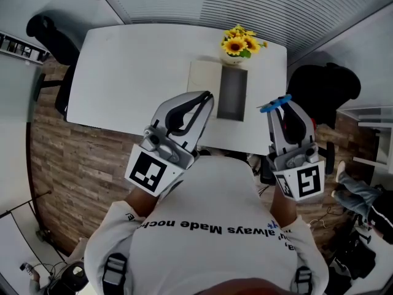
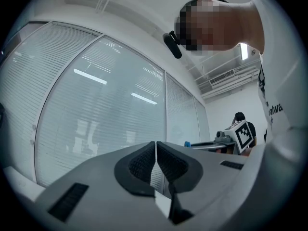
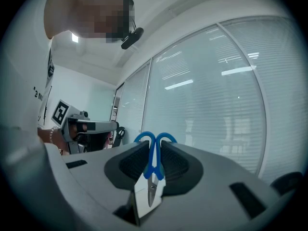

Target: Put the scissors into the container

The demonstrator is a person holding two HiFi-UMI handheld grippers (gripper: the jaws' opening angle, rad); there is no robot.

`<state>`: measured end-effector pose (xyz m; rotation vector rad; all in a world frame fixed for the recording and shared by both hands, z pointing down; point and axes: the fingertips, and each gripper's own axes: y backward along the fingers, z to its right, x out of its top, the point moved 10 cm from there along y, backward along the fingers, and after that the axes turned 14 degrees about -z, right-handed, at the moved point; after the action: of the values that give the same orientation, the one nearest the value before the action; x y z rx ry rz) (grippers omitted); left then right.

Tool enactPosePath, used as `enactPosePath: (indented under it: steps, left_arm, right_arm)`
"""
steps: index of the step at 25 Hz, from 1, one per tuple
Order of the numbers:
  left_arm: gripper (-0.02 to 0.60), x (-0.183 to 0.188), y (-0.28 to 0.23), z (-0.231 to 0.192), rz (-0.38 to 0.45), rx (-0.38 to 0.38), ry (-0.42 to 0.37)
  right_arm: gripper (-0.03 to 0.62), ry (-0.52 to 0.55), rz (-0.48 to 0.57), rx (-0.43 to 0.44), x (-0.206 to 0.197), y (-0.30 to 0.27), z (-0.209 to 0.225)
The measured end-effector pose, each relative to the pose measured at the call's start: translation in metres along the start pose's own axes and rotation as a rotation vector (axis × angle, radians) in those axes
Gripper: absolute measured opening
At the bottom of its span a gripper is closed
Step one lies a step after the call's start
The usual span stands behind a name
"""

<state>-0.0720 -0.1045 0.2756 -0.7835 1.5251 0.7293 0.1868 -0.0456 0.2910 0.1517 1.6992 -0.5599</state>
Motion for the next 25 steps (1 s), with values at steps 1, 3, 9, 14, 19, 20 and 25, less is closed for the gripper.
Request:
enactPosePath:
  steps: [1, 3, 9, 14, 19, 20, 25]
  left_arm:
    - [0.026, 0.000, 0.000, -0.001, 0.000, 0.000, 0.000]
    - [0.026, 0.000, 0.001, -0.003, -0.001, 0.003, -0.002]
    - [0.026, -0.002, 0.004, -0.010, -0.007, 0.014, -0.008]
    - [0.026, -0.002, 0.005, -0.016, -0.011, 0.018, -0.004]
    - [0.026, -0.003, 0.005, -0.017, -0.006, 0.019, -0.002]
    - [0.026, -0.003, 0.006, -0.017, -0.006, 0.020, 0.000]
    - [0.026, -0.004, 0.009, -0.020, -0.010, 0.028, 0.007]
  right_arm:
    - [0.086, 0.002, -0.008, -0.001, -0.003, -0.003, 0.000]
    - [0.086, 0.005, -0.024, -0.003, -0.008, -0.010, 0.001]
    - [0.086, 0.017, -0.077, -0.003, -0.025, -0.032, 0.002]
    - [0.086, 0.015, -0.114, -0.005, -0.038, -0.046, 0.005]
    - [0.086, 0.008, -0.150, -0.008, -0.051, -0.057, 0.008]
    - [0.086, 0.006, -0.159, -0.008, -0.053, -0.059, 0.008]
    - [0.086, -0.003, -0.214, -0.005, -0.068, -0.071, 0.009]
